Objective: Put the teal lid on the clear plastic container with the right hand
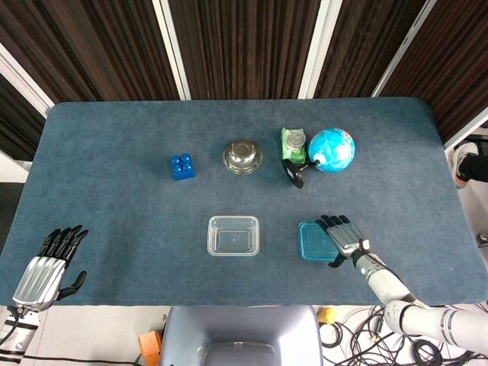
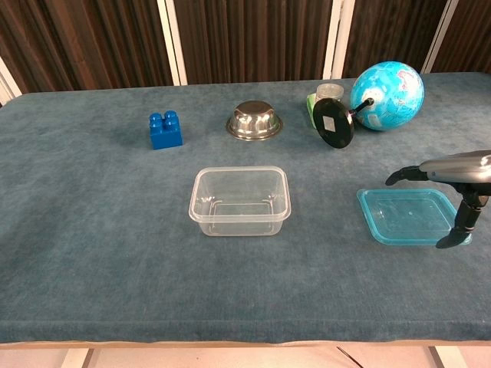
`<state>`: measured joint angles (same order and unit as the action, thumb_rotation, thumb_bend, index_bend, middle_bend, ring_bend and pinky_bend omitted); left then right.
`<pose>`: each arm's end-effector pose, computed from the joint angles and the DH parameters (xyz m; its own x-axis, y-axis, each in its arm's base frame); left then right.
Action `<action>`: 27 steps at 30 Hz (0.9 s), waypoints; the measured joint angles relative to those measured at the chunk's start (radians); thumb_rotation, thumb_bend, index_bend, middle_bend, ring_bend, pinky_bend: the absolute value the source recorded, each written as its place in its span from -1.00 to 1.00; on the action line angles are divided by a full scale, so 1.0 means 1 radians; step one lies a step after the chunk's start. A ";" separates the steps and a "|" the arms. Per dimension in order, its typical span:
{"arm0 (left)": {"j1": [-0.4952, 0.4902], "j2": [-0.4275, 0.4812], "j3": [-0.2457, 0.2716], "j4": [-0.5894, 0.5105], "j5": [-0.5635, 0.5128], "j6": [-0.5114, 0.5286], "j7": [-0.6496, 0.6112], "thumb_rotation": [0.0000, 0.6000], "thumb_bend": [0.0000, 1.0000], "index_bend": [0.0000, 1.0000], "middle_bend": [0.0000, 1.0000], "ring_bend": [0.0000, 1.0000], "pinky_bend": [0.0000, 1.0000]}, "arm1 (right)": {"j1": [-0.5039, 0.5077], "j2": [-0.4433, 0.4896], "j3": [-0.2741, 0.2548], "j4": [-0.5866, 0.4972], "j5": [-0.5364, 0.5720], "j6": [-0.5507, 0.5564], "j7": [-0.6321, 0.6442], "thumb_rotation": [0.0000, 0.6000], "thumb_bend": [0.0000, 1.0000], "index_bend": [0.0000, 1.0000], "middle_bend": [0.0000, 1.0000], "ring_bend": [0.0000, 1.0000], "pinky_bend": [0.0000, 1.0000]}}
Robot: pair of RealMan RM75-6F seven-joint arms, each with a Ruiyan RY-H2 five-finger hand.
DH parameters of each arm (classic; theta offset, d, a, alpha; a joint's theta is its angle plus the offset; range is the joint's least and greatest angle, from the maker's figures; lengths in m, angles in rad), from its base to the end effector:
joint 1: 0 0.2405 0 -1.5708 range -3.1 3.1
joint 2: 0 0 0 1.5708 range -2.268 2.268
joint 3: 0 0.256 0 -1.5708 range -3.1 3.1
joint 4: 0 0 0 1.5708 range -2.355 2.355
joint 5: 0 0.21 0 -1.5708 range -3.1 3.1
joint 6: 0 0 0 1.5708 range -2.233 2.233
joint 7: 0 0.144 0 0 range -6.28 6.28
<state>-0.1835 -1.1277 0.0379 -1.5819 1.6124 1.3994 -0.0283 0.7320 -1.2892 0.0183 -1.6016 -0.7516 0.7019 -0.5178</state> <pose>-0.2966 0.1901 0.1301 0.4216 0.1340 0.8968 0.8976 -0.2024 -0.3917 -0.2443 -0.3128 0.0197 0.5385 -0.5975 0.5941 -0.8243 -0.2270 0.5187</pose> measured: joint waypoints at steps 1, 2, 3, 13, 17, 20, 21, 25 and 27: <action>0.000 0.000 0.000 0.000 0.000 0.000 -0.001 1.00 -0.24 -1.00 -0.93 -1.00 -0.94 | 0.003 -0.001 -0.003 0.002 0.003 0.002 0.003 1.00 -0.91 -1.00 -1.00 -1.00 -1.00; 0.000 0.000 0.000 0.001 -0.001 -0.001 -0.001 1.00 -0.24 -1.00 -0.93 -1.00 -0.94 | 0.006 -0.001 -0.005 0.005 0.006 0.002 0.006 1.00 -0.91 -1.00 -1.00 -1.00 -1.00; -0.001 0.000 -0.001 0.002 -0.002 -0.003 -0.002 1.00 -0.24 -1.00 -0.93 -1.00 -0.94 | 0.009 -0.002 -0.007 0.007 0.010 0.001 0.008 1.00 -0.91 -1.00 -1.00 -1.00 -1.00; 0.001 0.000 -0.001 0.002 0.003 0.006 -0.007 1.00 -0.24 -1.00 -0.93 -0.99 -0.94 | 0.044 -0.023 -0.037 0.043 0.041 0.002 0.015 1.00 -0.91 -0.98 -1.00 -1.00 -1.00; 0.002 0.000 0.000 0.003 0.007 0.009 -0.008 1.00 -0.24 -1.00 -0.93 -0.99 -0.94 | 0.052 -0.029 -0.049 0.048 0.054 0.006 0.016 1.00 -0.91 -0.95 -1.00 -1.00 -1.00; 0.001 0.000 0.001 0.004 0.009 0.008 -0.010 1.00 -0.24 -1.00 -0.93 -0.99 -0.94 | 0.055 -0.031 -0.057 0.054 0.059 0.008 0.021 1.00 -0.91 -0.86 -1.00 -1.00 -1.00; 0.001 0.000 0.001 0.004 0.009 0.008 -0.011 1.00 -0.24 -1.00 -0.93 -0.99 -0.94 | 0.056 -0.033 -0.058 0.056 0.060 0.009 0.022 1.00 -0.91 -0.82 -1.00 -1.00 -1.00; 0.001 0.001 0.001 0.004 0.010 0.010 -0.014 1.00 -0.24 -1.00 -0.93 -0.99 -0.94 | 0.057 -0.044 -0.060 0.067 0.060 0.022 0.032 1.00 -0.91 -0.45 -1.00 -1.00 -1.00; 0.002 0.001 0.001 0.005 0.012 0.014 -0.016 1.00 -0.24 -1.00 -0.93 -1.00 -0.93 | 0.055 -0.050 -0.060 0.072 0.053 0.031 0.038 1.00 -0.90 -0.27 -1.00 -1.00 -1.00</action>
<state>-0.1813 -1.1266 0.0384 -1.5772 1.6242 1.4130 -0.0446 0.7872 -1.3389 -0.0412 -1.5295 -0.6989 0.7327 -0.4796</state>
